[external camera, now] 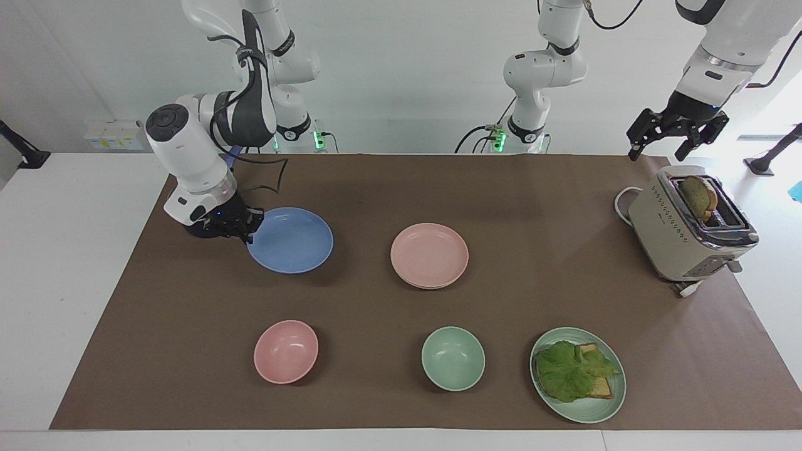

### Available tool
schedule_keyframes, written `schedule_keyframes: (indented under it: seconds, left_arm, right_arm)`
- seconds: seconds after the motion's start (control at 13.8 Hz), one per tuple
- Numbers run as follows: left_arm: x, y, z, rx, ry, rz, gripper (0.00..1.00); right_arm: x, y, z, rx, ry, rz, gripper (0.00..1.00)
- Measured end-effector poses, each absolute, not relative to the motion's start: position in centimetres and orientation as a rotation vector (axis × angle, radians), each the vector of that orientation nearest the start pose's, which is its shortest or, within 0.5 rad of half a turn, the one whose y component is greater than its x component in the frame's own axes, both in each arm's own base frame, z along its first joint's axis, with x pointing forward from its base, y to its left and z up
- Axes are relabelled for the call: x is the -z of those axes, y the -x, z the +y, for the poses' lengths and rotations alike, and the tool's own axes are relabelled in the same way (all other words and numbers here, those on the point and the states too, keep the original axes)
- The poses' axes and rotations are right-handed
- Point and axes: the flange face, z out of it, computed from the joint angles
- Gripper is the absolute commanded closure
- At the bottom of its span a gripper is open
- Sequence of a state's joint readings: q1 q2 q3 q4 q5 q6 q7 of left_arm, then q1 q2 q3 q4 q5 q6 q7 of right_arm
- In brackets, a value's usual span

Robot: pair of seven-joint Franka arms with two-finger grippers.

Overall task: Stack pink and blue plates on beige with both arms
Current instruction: 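Lift the blue plate and carry it over the pink plate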

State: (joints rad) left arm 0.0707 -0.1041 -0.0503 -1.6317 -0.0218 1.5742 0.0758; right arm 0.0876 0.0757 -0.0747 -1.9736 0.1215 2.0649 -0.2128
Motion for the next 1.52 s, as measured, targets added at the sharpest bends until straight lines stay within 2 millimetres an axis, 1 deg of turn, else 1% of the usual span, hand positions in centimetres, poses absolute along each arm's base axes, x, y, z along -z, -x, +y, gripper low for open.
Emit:
schedule_keyframes:
  seconds: [0.15,0.22,0.36,0.51,0.58,0.65,0.87,1.02,1.16,1.23,1.45,1.52]
  left_arm:
    - [-65.2,-52.2,0.7,0.074,3.154,0.088,0.0]
    - [-65.2,-52.2,0.7,0.074,3.154,0.088,0.0]
    - [-65.2,-52.2,0.7,0.074,3.154,0.088,0.0]
    - [-65.2,-52.2,0.7,0.074,3.154,0.088,0.0]
    - [-65.2,-52.2,0.7,0.074,3.154,0.088,0.0]
    - [-65.2,-52.2,0.7,0.074,3.154,0.088,0.0]
    - [-65.2,-52.2,0.7,0.074,3.154,0.088,0.0]
    - [-65.2,-52.2,0.7,0.074,3.154,0.088,0.0]
    - [-65.2,-52.2,0.7,0.074,3.154,0.088,0.0]
    - [-65.2,-52.2,0.7,0.074,3.154,0.088,0.0]
    - [-65.2,-52.2,0.7,0.074,3.154,0.088,0.0]
    - [-65.2,-52.2,0.7,0.074,3.154,0.088,0.0]
  right_arm:
    - [-43.9,-57.6,4.0,0.05,3.016,-0.22,1.0]
    - [-43.9,-57.5,5.7,0.044,3.017,-0.184,1.0]
    - [-44.2,-57.0,10.3,0.035,3.017,-0.109,1.0]
    - [-44.5,-56.4,14.1,0.042,3.014,-0.059,1.0]
    - [-44.6,-56.1,15.2,0.048,3.013,-0.048,1.0]
    - [-44.6,-56.0,15.7,0.049,3.012,-0.04,1.0]
    - [-44.8,-56.2,15.6,0.07,3.009,-0.021,1.0]
    - [-44.8,-55.9,17.0,0.074,3.005,0.007,1.0]
    - [-44.9,-55.4,19.2,0.094,2.996,0.031,1.0]
    - [-44.6,-55.2,20.9,0.108,2.99,0.043,1.0]
    - [-42.8,-54.5,26.2,0.145,2.964,0.081,1.0]
    - [-42.0,-54.5,27.6,0.142,2.954,0.078,1.0]
